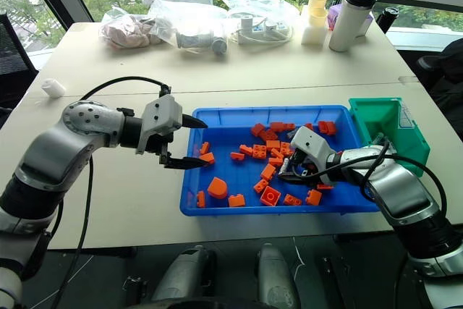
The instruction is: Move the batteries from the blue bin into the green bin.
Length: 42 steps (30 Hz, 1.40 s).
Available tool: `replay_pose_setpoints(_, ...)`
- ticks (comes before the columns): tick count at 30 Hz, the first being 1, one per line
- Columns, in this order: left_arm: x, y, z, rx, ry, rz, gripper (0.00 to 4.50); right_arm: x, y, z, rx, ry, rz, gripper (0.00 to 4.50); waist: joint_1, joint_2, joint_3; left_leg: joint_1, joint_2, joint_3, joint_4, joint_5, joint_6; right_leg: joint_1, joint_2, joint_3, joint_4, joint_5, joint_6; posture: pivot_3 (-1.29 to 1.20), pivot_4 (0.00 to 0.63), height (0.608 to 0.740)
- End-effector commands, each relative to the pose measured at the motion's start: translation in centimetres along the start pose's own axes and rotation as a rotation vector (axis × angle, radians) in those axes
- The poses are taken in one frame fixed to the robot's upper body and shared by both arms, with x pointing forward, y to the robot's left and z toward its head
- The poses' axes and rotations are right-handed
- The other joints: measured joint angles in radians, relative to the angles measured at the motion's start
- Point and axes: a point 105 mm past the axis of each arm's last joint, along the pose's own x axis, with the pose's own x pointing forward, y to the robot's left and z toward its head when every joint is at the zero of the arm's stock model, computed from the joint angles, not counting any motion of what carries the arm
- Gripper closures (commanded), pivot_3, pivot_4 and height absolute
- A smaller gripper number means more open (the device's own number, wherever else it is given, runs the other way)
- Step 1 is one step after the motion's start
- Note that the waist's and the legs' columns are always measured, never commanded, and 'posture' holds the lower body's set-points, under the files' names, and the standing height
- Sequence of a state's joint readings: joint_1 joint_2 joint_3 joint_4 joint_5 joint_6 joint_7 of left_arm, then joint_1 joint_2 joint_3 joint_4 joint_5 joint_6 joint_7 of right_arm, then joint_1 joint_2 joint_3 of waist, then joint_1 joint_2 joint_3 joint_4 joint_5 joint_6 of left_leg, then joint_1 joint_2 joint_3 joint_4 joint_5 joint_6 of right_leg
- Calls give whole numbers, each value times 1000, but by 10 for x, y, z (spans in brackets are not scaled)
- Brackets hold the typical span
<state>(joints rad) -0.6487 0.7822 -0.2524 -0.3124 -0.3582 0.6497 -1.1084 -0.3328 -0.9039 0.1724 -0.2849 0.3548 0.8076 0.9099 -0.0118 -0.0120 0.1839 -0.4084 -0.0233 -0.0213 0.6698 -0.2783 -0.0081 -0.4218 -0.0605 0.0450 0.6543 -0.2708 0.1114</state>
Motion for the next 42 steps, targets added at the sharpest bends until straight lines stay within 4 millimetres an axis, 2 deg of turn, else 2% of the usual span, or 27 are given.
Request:
replay_pose_setpoints(1,-4,4,12,40,-25,18,0,-11,-1,14,-42,-41,-12,2300,0,0,0,0,0,0,0,0,0,0,0,0,0,0,0,0,150,740)
replay_pose_setpoints(4,-5,6,22,26,-83,18,0,-47,-20,36,-13,-149,-85,2300,3,0,0,0,0,0,0,0,0,0,0,0,0,0,0,0,150,740)
replay_pose_setpoints(6,-5,11,35,-3,-178,32,0,-76,-43,48,35,-237,-198,2300,4,0,0,0,-1,0,0,0,0,0,-1,0,0,0,0,0,150,740)
replay_pose_setpoints(8,-2,22,45,-30,-261,68,0,-105,-72,52,100,-312,-356,2300,5,0,0,0,-1,0,1,0,0,1,-1,0,0,0,0,0,150,740)
replay_pose_setpoints(9,1,25,47,-37,-279,70,0,-118,-85,47,117,-315,-436,2300,7,0,0,0,-1,-1,2,0,0,1,-1,-1,0,0,0,0,150,740)
replay_pose_setpoints(12,12,27,48,-26,-290,48,0,-143,-107,31,149,-276,-591,2300,5,0,0,0,-1,-1,3,0,0,2,-1,-1,0,0,0,0,150,740)
replay_pose_setpoints(15,25,27,51,5,-297,14,0,-158,-119,6,164,-178,-705,2300,3,0,0,0,-1,0,2,0,1,1,-1,-1,0,0,0,0,150,740)
replay_pose_setpoints(18,32,31,55,12,-320,15,0,-162,-124,-12,189,-124,-750,2300,1,1,0,0,-1,1,2,0,1,1,-1,0,1,0,0,0,150,740)
replay_pose_setpoints(23,37,32,51,2,-322,13,0,-165,-134,-28,244,-101,-831,2300,-5,2,-1,0,0,1,3,0,1,0,0,1,2,0,0,0,150,740)
replay_pose_setpoints(25,36,31,49,1,-316,8,0,-166,-137,-35,276,-89,-848,1241,-2,2,-1,0,0,1,3,0,1,0,0,1,2,0,0,0,150,740)
replay_pose_setpoints(28,34,30,47,0,-309,9,0,-166,-138,-38,295,-88,-861,25,-1,2,-1,0,0,1,3,0,1,0,0,1,2,0,0,0,150,740)
replay_pose_setpoints(29,33,30,46,-1,-304,11,0,-167,-140,-37,304,-96,-871,25,-1,2,-1,0,0,1,3,0,1,0,0,1,2,0,0,0,150,740)
replay_pose_setpoints(32,31,31,44,-2,-293,20,0,-167,-144,-29,313,-145,-875,25,-1,2,-1,0,0,1,3,0,1,0,0,1,2,0,0,0,150,740)
replay_pose_setpoints(37,25,29,43,2,-286,26,0,-156,-133,16,280,-337,-744,25,-3,2,-1,0,0,1,3,0,1,0,0,1,2,0,0,0,150,740)
replay_pose_setpoints(42,14,28,40,6,-256,42,0,-116,-102,56,219,-420,-533,25,-3,2,-1,0,0,1,3,0,1,0,0,1,2,0,0,0,150,740)
